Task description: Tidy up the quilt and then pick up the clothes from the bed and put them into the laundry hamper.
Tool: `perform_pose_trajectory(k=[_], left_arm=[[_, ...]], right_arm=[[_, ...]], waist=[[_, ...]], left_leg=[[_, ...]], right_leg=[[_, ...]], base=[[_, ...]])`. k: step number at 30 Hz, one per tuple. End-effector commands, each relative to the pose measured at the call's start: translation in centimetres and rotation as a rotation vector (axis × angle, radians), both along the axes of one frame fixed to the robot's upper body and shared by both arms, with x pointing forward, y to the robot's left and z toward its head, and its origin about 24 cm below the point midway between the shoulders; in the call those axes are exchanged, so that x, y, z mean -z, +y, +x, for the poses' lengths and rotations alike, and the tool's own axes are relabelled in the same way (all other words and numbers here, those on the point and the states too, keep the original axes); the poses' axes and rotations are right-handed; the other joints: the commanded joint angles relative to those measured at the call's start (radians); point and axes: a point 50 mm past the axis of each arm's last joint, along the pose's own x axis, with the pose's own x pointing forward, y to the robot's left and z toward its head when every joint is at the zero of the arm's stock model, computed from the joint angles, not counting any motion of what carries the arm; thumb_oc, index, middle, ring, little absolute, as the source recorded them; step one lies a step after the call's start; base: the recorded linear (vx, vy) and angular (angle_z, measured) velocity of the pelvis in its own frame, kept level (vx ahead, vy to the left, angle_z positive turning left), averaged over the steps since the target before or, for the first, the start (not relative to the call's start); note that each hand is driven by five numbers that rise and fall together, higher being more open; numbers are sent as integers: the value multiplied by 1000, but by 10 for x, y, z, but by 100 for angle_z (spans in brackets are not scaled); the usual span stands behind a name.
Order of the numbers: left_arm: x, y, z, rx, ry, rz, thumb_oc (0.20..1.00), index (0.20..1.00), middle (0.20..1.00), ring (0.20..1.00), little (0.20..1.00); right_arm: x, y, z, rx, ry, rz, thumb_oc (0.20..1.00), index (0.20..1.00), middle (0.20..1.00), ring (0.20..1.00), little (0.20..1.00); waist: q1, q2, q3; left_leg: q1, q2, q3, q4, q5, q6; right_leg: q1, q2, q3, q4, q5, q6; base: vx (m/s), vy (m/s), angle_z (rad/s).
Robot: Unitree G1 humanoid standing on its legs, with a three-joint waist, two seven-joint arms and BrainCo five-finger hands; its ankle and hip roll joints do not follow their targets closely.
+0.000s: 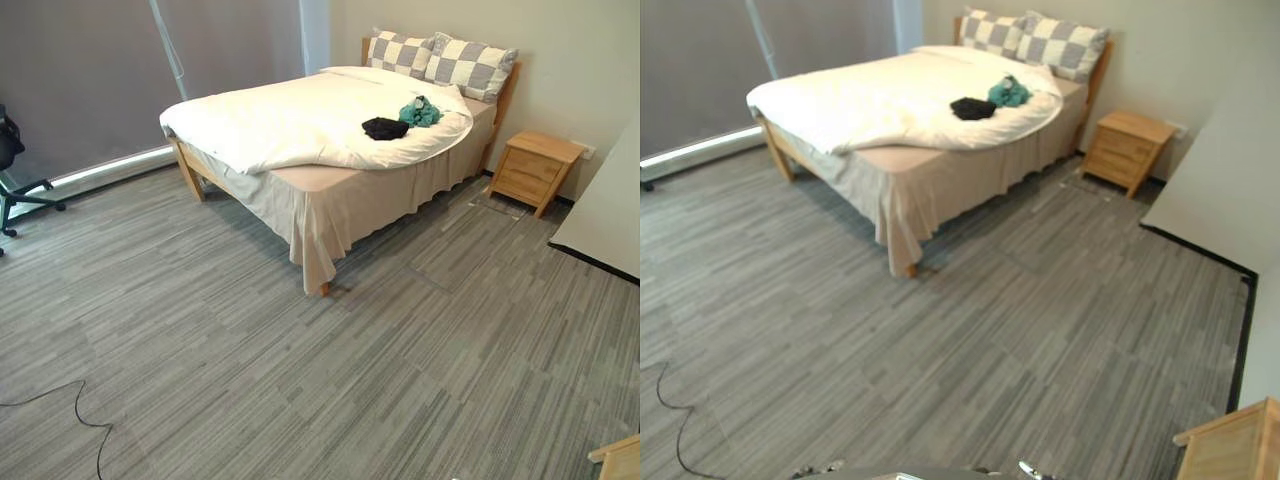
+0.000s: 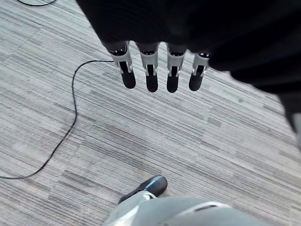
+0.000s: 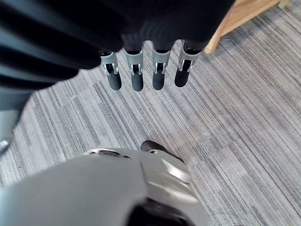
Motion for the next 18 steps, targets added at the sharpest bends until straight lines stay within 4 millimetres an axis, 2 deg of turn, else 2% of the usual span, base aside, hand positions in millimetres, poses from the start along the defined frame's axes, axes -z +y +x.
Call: perform_pose_trajectory(k=[1,18], left_arm=[[-7,0,40,78,-95,25,1000,1000,1000,1000,1000],[-9,4,44,112,-100,58,1000,1000,1000,1000,1000]], right_arm=[[-9,-4,40,-19,-112,-12,1000,1000,1000,1000,1000],[-7,-10,31,-18,-74,-55,1000,1000,1000,1000,1000]], waist=[[-7,-22,92],[-21,-17,122]], left_leg=[[116,22,33,-66,-13,-69],[123,13,37,-66,-29,-58]], right_leg=[[204,-34,-18,-213,53,110],[190,-44,-1,-187,47,115]], base=[[0,0,0],[1,4,0]])
